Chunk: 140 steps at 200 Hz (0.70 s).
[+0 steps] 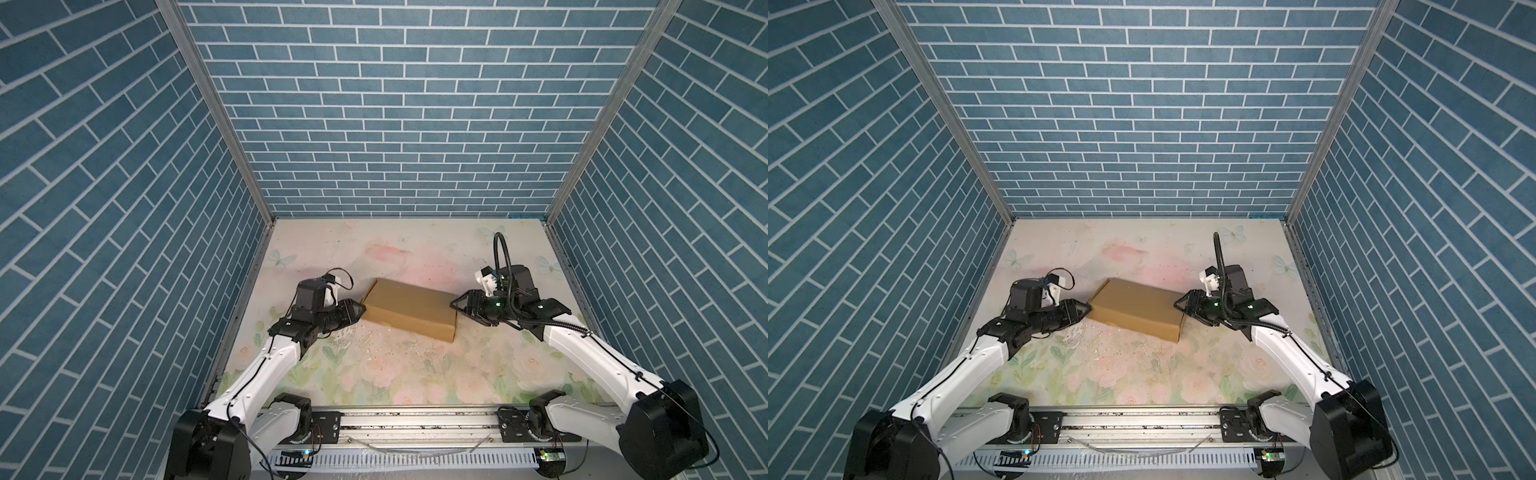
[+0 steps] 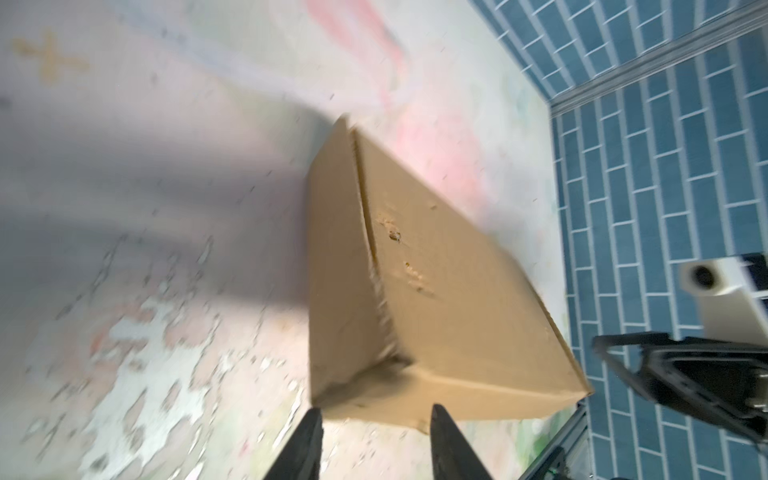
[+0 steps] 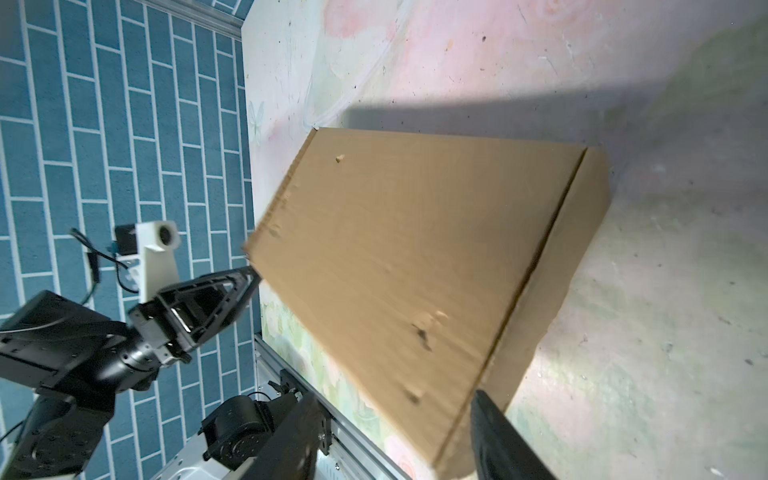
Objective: Fold the paper box
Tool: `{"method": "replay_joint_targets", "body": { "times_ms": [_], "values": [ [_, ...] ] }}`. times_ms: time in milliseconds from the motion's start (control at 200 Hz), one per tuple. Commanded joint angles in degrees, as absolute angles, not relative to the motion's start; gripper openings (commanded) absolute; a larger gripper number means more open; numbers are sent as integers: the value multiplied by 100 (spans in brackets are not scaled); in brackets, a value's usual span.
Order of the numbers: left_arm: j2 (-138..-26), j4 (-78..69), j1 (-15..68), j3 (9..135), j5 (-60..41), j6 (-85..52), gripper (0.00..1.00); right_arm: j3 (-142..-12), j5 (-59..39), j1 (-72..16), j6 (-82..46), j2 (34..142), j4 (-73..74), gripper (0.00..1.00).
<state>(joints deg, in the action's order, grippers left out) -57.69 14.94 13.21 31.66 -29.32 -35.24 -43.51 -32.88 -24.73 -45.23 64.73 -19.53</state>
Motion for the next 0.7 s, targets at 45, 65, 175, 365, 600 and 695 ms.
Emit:
{"method": "replay_joint_targets", "body": {
  "times_ms": [45,65,175,365,600,695],
  "values": [
    [-5236,2343,1345,3316,-2674,-3437,57,-4245,-2987,-2479,-4576,6135,-2338,69],
    [-5215,2366,1345,3328,-2666,-3417,58,-4241,-2903,-2479,-4570,6141,-2377,70],
    [-5417,2343,1336,3520,-2541,-3280,65,-4191,-2569,-2494,-4609,6392,-2444,74],
    [-6740,708,1351,3583,-2303,-3199,74,-3819,-2588,-2518,-4859,7141,-1453,79],
    [-8324,-460,1665,3836,-2396,-3355,71,-3990,-2832,-2663,-4948,8132,-633,75],
    [-8478,-571,1696,3783,-2501,-3435,64,-4198,-2949,-2672,-4949,8457,-460,72]
  ]
}}
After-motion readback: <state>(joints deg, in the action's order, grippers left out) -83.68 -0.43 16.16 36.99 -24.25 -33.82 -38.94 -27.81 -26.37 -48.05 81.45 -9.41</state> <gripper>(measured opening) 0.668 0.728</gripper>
